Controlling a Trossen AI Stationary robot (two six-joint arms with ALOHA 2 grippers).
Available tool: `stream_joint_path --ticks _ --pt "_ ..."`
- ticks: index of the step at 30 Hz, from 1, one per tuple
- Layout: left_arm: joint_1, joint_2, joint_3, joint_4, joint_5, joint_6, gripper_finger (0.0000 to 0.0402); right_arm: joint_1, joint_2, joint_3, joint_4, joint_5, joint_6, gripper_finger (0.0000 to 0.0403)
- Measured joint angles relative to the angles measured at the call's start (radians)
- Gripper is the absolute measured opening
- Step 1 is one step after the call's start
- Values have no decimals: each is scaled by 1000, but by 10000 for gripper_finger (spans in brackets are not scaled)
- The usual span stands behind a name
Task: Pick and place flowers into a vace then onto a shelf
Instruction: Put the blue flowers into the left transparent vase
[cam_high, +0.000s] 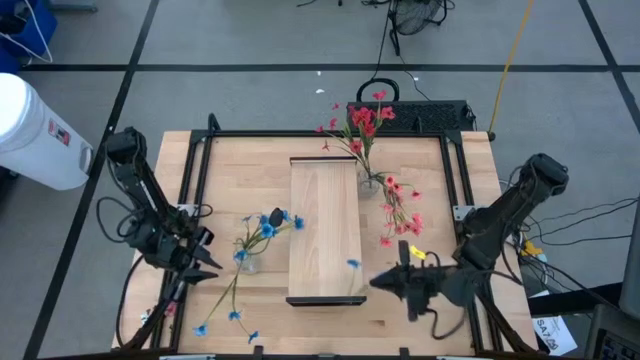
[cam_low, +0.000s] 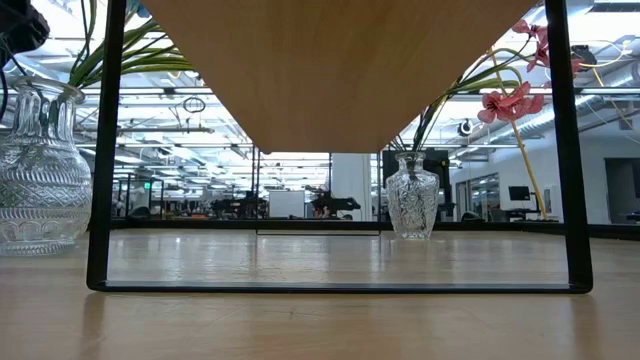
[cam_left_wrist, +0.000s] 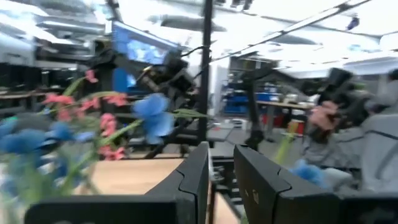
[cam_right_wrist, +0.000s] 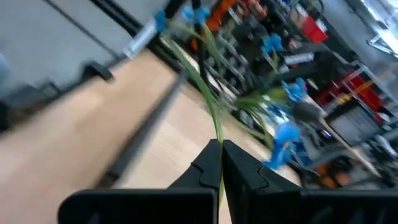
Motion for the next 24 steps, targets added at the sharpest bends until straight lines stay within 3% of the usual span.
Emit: stream_joint_path --ticks 8,14,24 --pt "-52 -33 -3 13 -93 120 81 -160 8 111 -151 -3 -120 0" --pt "-119 -92 -3 17 -262 181 81 -250 113 222 -202 -5 -322 0" --pt "-120 -93 -3 12 -265 173 81 -314 343 433 -195 -54 -604 0"
